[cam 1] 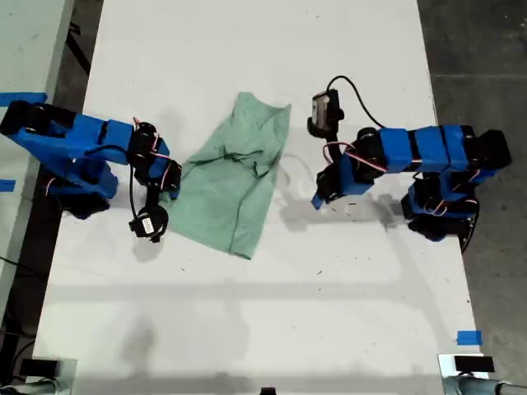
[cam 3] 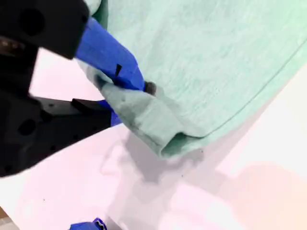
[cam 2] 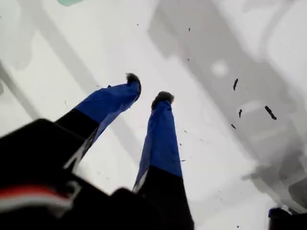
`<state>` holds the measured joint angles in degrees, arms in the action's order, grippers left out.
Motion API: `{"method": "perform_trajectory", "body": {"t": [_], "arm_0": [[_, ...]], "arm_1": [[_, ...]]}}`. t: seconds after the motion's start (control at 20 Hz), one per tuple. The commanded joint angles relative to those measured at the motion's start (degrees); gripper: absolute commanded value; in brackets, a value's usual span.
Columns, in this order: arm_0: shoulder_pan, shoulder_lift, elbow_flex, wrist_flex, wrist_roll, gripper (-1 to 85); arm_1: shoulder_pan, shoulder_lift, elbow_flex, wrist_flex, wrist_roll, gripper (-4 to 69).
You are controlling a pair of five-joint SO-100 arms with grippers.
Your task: Fold tshirt
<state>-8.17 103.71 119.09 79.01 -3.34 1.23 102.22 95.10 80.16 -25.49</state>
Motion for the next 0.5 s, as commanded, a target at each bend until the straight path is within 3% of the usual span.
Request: {"method": "perform_trajectory", "body": {"t": [0.0, 0.25, 0.4, 0.45], "arm_0": [[2.5, -8.6, -14.9, 2.5, -0.8, 0.1], [4.0, -22.9, -30.1, 4.9, 0.5, 0.1], [5.0, -41.3, -47.5, 5.4, 6.5, 0.1], [5.7, -50.5, -58.4, 9.5, 8.3, 0.1]], "arm_1": [[0.3, 4.2, -0.5, -1.2, -0.9, 10.3], [-0.3, 6.2, 1.4, -1.6, 0.1, 10.3], [-0.3, 6.7, 1.8, -2.4, 0.0, 10.2], [-0.3, 6.7, 1.8, -2.5, 0.0, 10.2]]}}
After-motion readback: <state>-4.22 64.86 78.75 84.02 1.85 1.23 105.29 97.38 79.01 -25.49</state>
